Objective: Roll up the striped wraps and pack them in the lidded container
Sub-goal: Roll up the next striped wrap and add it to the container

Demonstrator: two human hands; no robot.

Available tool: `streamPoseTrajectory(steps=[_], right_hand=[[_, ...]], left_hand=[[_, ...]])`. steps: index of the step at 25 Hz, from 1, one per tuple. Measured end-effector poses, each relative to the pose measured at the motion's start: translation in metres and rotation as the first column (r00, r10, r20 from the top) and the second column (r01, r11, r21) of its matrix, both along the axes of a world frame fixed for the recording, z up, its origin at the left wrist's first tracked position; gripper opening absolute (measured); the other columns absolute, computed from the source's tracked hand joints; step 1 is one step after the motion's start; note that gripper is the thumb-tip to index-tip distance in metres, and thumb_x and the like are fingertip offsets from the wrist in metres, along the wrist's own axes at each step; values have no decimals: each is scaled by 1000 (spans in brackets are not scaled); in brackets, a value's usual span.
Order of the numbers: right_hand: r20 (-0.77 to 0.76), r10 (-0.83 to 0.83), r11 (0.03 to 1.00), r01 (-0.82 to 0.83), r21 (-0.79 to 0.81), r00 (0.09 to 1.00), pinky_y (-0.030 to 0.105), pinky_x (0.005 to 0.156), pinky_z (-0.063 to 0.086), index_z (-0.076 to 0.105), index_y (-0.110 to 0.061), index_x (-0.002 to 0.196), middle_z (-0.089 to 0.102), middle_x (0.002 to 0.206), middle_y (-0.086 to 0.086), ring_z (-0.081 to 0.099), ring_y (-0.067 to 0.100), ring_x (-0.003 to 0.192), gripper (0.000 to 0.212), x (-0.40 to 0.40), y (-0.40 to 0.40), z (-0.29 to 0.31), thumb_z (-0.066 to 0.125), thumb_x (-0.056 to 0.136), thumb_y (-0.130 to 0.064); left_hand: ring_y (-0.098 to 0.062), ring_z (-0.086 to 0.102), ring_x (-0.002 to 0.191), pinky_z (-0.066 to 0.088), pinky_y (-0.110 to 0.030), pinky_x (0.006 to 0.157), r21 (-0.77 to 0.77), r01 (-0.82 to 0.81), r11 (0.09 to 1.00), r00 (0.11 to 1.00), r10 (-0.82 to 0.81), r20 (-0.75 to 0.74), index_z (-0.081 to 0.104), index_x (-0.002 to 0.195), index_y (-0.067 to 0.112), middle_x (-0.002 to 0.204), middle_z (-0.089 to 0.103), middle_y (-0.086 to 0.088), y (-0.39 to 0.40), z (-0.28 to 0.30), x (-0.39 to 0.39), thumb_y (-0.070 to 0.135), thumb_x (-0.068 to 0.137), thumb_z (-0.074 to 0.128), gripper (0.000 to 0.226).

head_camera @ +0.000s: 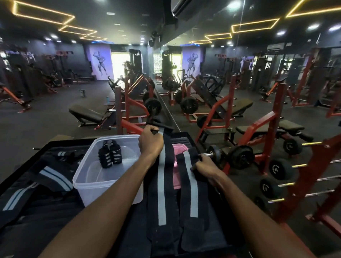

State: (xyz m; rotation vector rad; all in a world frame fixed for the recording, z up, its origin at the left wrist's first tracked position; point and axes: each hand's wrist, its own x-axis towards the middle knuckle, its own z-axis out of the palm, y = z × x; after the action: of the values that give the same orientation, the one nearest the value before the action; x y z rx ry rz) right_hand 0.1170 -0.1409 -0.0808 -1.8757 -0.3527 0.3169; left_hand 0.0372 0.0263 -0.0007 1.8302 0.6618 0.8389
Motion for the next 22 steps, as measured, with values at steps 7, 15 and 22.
streamPoseTrajectory(steps=[7,15,22], right_hand=[[259,78,981,-28,-191,963,38,83,57,69,-15,94,73,97,8,69,27,94,20,8,18,18,61,76,-8],[124,4,927,-50,372,992,29,54,44,67,-12,88,67,74,4,60,18,62,15,-3,31,50,61,93,-25],[48,61,909,-75,410,997,21,38,37,69,0,81,52,55,4,46,15,46,26,1,48,40,61,97,-19]], left_hand=[[-26,55,82,38,-33,70,-2,-2,1000,996,2,-85,63,79,10,83,64,-6,8,4,-4,11,87,44,20],[-28,73,75,59,-40,73,-232,221,947,968,-243,-71,75,91,-2,86,76,-19,8,16,-9,3,81,58,21],[-19,66,55,52,-25,55,-313,272,910,943,-318,-104,72,72,9,65,70,-8,-11,7,-20,-5,75,52,25]])
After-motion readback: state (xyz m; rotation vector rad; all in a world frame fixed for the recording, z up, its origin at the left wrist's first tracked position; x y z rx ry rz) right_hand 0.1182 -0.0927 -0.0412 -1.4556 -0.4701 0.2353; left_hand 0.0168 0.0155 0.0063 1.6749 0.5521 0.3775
